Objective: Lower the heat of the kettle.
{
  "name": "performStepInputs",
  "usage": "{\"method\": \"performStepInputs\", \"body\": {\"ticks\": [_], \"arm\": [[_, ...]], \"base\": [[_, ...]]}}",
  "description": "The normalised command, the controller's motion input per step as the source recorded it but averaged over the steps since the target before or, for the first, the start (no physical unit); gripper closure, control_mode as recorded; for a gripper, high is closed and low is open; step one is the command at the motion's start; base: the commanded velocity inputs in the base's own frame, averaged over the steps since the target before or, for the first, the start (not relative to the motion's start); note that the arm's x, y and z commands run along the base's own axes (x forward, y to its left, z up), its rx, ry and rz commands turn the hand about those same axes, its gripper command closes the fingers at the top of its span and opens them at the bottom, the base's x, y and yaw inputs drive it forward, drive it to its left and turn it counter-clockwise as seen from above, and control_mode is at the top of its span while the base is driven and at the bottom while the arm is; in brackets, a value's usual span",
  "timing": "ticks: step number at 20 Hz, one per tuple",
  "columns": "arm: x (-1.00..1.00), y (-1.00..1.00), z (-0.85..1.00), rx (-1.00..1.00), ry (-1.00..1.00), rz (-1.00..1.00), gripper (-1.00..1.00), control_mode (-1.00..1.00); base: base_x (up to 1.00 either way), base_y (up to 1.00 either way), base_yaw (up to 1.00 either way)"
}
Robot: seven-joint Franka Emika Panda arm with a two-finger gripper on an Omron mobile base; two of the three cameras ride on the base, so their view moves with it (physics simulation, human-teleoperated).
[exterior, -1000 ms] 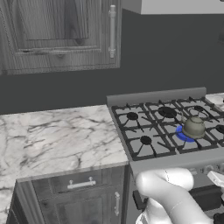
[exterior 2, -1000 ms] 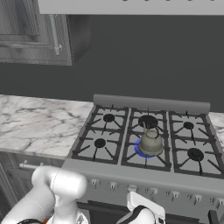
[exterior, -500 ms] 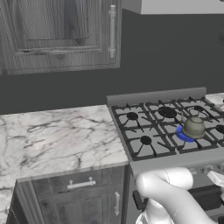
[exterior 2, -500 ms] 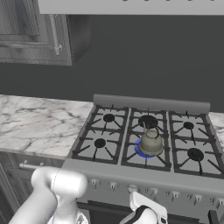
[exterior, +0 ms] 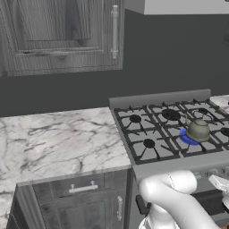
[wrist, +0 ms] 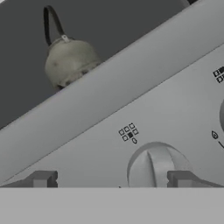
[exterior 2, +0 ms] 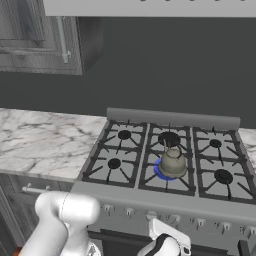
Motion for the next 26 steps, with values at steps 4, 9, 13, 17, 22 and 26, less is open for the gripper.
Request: {"method": "performStepInputs", "body": {"ticks": [4,9,13,17,22,26], "arm": [[0.08,-0.17,-0.11,0.00,0.00,0.05,-1.00,-1.00],[0.02,-0.21,-0.10,0.00,0.00,0.04,-1.00,-1.00],[0.06,-0.19,-0.11,0.00,0.00,0.03,-1.00,-1.00],[0.11,-0.03,-0.13,0.00,0.00,0.01,-1.00,-1.00],[0.17,0.00,-0.12,0.00,0.00,0.00,-1.00,-1.00],[0.16,0.00,-0.10,0.00,0.00,0.00,-1.00,-1.00]], "base": [[0.00,0.00,0.00],[0.00,0.00,0.00],[0.00,0.00,0.00],[0.00,0.00,0.00],[0.00,0.00,0.00],[0.00,0.00,0.00]]}}
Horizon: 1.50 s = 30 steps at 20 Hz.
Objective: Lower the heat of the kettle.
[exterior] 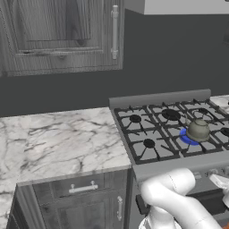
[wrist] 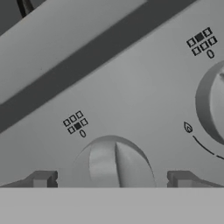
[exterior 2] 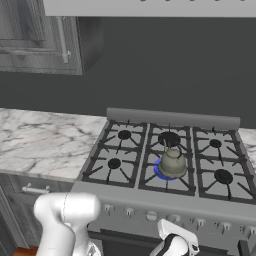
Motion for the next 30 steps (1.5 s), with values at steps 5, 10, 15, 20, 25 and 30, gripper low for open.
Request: {"method": "performStepInputs", "body": {"ticks": [5,10,15,20,25,30], "arm": [[0.15,0.00,-0.09,0.00,0.00,0.00,1.00,-1.00],[0.11,0.00,-0.09,0.00,0.00,0.00,1.00,-1.00],[0.00,0.02,0.00,0.00,0.00,0.00,1.00,-1.00],[-0.03,0.00,0.00,0.11,-0.03,0.00,1.00,-1.00],[-0.08,0.00,-0.10,0.21,-0.01,0.00,1.00,-1.00],[-0.09,0.00,-0.11,0.23,-0.01,0.00,1.00,-1.00]], "base": [[0.00,0.00,0.00],[0.00,0.00,0.00],[0.00,0.00,0.00],[0.00,0.00,0.00],[0.00,0.00,0.00],[0.00,0.00,0.00]]}}
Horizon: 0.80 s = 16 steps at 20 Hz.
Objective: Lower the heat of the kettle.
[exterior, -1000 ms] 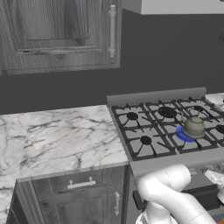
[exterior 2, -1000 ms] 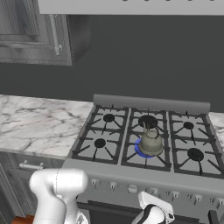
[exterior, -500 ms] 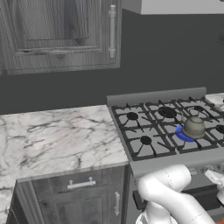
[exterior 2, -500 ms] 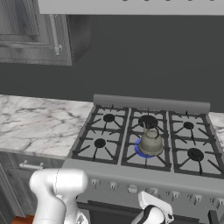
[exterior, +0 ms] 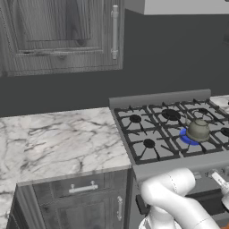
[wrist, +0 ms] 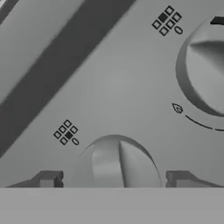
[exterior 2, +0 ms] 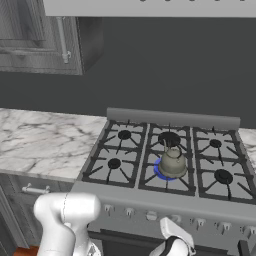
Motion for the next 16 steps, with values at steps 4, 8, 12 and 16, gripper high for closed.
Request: {"method": "performStepInputs", "body": {"ticks": [4,8,12,16], "arm": [[-0.07,0.00,-0.02,0.25,0.00,0.00,1.00,-1.00],[-0.06,0.00,0.00,0.27,0.00,0.00,1.00,-1.00],[-0.07,0.00,0.00,0.29,0.00,0.00,1.00,-1.00],[-0.06,0.00,0.00,0.30,0.00,0.00,1.00,-1.00]], "base": [[0.00,0.00,0.00],[0.00,0.00,0.00],[0.00,0.00,0.00],[0.00,0.00,0.00]]}}
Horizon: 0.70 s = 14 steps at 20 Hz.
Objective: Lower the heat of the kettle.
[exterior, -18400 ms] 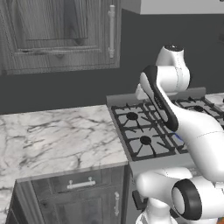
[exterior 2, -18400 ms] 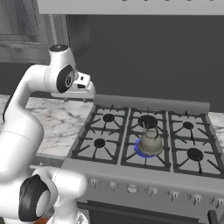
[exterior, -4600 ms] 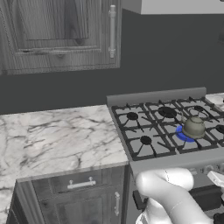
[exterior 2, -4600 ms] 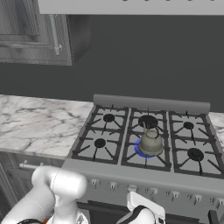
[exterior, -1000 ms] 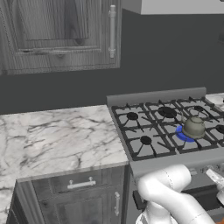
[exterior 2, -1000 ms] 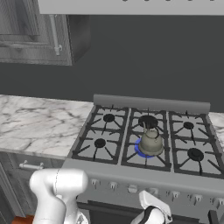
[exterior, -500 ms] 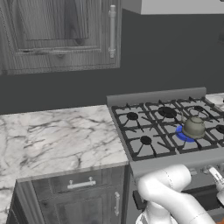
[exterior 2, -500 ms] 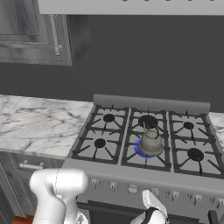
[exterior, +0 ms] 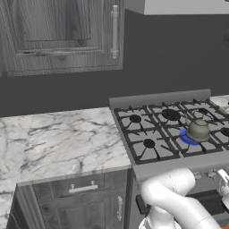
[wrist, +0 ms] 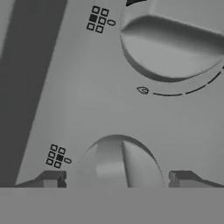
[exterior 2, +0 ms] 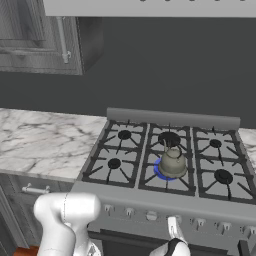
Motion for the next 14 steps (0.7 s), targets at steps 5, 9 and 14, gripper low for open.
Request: {"method": "performStepInputs", "body": {"ticks": [5,9,14], "arm": [[-0.03,0.00,0.00,0.30,0.00,0.00,1.00,-1.00],[0.00,0.00,0.00,0.28,0.00,-0.01,1.00,-1.00],[-0.01,0.00,0.00,0.30,0.00,-0.03,1.00,-1.00]], "base": [[0.00,0.00,0.00],[0.00,0.00,0.00],[0.00,0.00,0.00]]}}
